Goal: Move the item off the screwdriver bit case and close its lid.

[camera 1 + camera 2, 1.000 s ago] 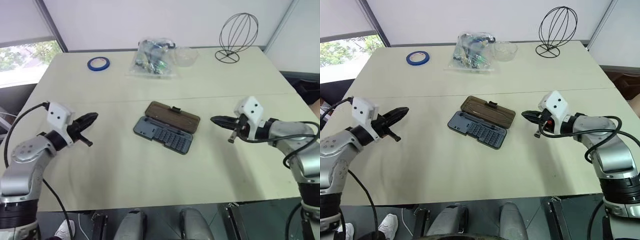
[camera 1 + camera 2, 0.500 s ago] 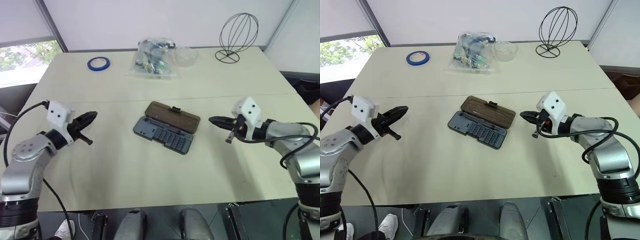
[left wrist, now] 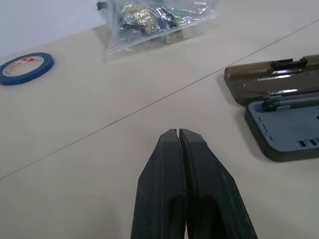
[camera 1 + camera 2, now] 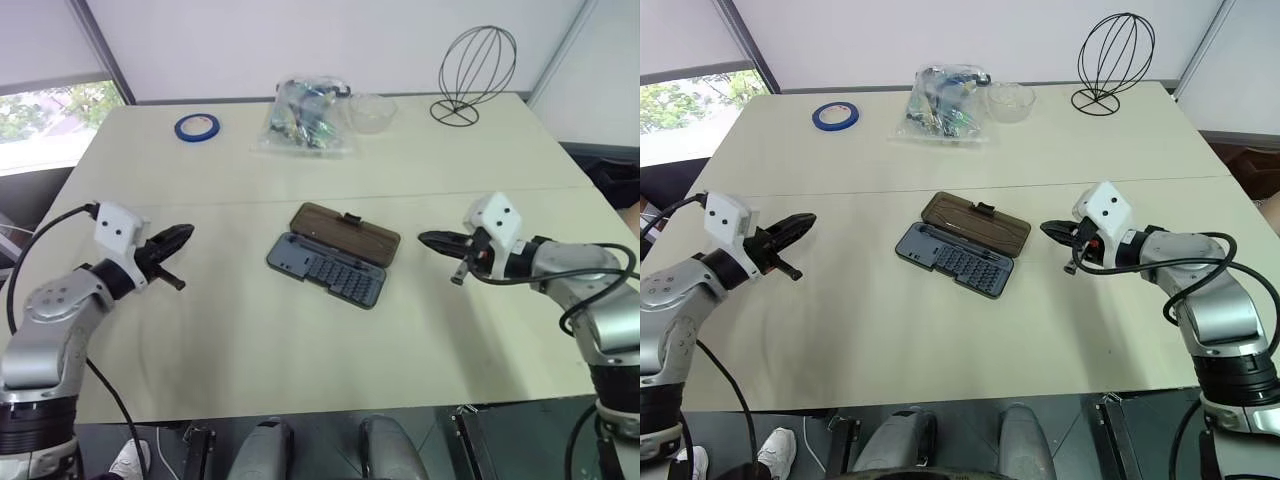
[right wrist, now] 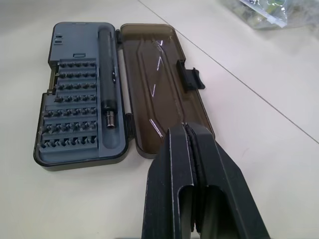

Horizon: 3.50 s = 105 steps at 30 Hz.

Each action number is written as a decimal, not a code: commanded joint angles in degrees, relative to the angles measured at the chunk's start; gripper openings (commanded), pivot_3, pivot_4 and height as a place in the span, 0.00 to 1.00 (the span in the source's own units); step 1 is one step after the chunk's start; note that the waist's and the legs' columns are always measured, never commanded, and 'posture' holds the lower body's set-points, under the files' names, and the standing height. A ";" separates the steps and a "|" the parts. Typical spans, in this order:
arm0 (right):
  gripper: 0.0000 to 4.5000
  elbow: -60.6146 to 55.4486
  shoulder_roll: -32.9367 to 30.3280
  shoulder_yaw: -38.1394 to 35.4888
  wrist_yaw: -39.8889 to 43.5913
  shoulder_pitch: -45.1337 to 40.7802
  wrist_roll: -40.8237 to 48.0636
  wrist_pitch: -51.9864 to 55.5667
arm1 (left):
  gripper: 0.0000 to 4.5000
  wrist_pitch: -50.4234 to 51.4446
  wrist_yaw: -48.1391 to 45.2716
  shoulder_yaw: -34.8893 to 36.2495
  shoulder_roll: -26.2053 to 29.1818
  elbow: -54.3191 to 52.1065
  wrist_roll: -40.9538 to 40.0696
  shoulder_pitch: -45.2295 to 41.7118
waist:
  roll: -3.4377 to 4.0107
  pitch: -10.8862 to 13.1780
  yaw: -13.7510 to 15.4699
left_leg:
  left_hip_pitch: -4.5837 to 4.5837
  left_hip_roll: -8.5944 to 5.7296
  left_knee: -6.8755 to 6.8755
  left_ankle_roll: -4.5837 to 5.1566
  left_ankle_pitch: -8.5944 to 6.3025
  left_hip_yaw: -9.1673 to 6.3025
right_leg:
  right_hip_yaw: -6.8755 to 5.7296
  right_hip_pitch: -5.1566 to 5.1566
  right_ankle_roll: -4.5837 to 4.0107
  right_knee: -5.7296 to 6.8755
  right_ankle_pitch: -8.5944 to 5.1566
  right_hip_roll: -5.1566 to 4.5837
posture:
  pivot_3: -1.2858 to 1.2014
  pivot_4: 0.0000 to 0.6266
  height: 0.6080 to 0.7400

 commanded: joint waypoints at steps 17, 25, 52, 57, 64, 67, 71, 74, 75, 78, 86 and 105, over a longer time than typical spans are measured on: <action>0.97 27.90 13.45 11.03 -6.33 -22.23 -10.30 -2.16 | 0.00 0.29 0.54 -1.65 -1.00 0.26 0.20 -3.80 | 0.00 0.00 -0.30 | -0.03 -0.01 -0.01 -0.28 0.16 0.02 | 0.00 -0.09 0.00 0.04 0.00 0.00 | 0.52 0.24 1.00; 0.97 49.05 16.72 12.58 -8.36 -31.39 -16.05 -6.66 | 0.00 0.61 1.82 -0.77 -1.09 -1.68 -0.12 -2.35 | 0.00 0.00 -0.40 | -0.06 -0.02 -0.03 -0.30 0.17 0.02 | 0.00 -0.17 -0.01 0.07 0.01 0.00 | 0.52 0.24 1.00; 0.97 46.62 15.23 15.75 -0.20 -27.36 -20.68 -1.97 | 0.00 5.67 -1.70 -0.11 0.25 -6.27 -5.58 0.36 | 0.00 -0.02 -0.46 | -0.16 -0.01 0.01 -0.36 0.21 0.05 | 0.01 -0.35 -0.01 0.26 0.01 0.00 | 0.52 0.24 1.00; 0.85 49.67 15.65 16.39 0.53 -28.60 -21.18 -1.80 | 0.00 7.73 -5.18 -0.26 2.25 -8.64 -7.34 1.84 | -0.01 -0.02 -0.46 | -0.13 0.00 0.01 -0.37 0.21 0.04 | 0.01 -0.32 -0.01 0.27 0.01 0.00 | 0.52 0.24 1.00; 0.10 51.99 16.27 17.79 1.73 -28.92 -22.20 -2.60 | 0.00 7.32 -5.43 -0.02 2.87 -8.75 -6.41 2.29 | -0.05 -0.05 -0.33 | -0.01 -0.01 0.01 -0.38 0.22 0.03 | 0.00 -0.15 -0.01 0.24 0.01 0.00 | 0.52 0.24 1.00; 0.01 51.64 16.34 18.48 2.69 -28.73 -22.69 -3.40 | 0.00 7.15 -5.29 0.11 2.99 -8.57 -6.15 2.09 | -0.12 -0.09 -0.41 | 0.13 0.00 0.02 -0.39 0.22 0.02 | -0.02 0.02 -0.01 0.22 0.01 0.04 | 0.52 0.24 1.00; 0.01 50.05 16.20 19.17 4.23 -28.88 -23.01 -4.62 | 0.00 6.95 -4.95 0.40 3.09 -8.05 -5.96 1.41 | -0.12 -0.10 -0.39 | 0.13 0.00 0.01 -0.39 0.22 0.00 | -0.02 0.01 -0.02 0.23 0.01 0.04 | 0.52 0.24 1.00; 0.01 48.83 15.40 20.97 5.86 -29.23 -24.92 -9.32 | 0.00 6.92 -4.74 0.42 3.15 -7.74 -5.91 0.88 | -0.12 -0.10 -0.39 | 0.12 0.00 0.01 -0.40 0.22 -0.01 | -0.02 -0.01 -0.01 0.22 0.01 0.03 | 0.52 0.24 1.00; 0.01 48.36 15.04 21.68 6.43 -29.16 -25.70 -11.42 | 0.00 6.92 -4.69 0.40 3.11 -7.57 -5.97 0.64 | -0.11 -0.10 -0.41 | 0.11 0.00 0.00 -0.40 0.22 0.00 | -0.02 -0.04 -0.01 0.22 0.01 0.03 | 0.52 0.24 1.00; 0.01 46.81 13.11 24.54 9.16 -28.74 -28.53 -21.45 | 0.00 6.73 -4.74 0.14 3.13 -7.17 -5.91 0.13 | -0.12 -0.09 -0.49 | 0.08 0.00 -0.05 -0.40 0.22 0.00 | -0.01 -0.11 -0.01 0.23 0.01 0.03 | 0.52 0.24 1.00; 0.01 47.98 10.07 28.19 13.09 -29.61 -33.25 -40.42 | 0.00 6.46 -5.02 -0.69 2.75 -6.41 -5.34 -0.82 | -0.11 -0.09 -0.68 | -0.01 0.00 -0.10 -0.40 0.22 0.03 | -0.01 -0.25 -0.01 0.22 0.01 0.02 | 0.52 0.24 1.00; 0.01 52.77 11.02 30.52 14.02 -34.34 -38.66 -57.33 | 0.00 6.52 -3.86 -1.17 1.24 -7.30 -5.21 -0.46 | -0.10 -0.08 -1.54 | -0.03 0.00 -0.09 -0.42 0.23 0.00 | -0.01 -0.24 -0.01 0.22 0.01 0.01 | 0.52 0.24 1.00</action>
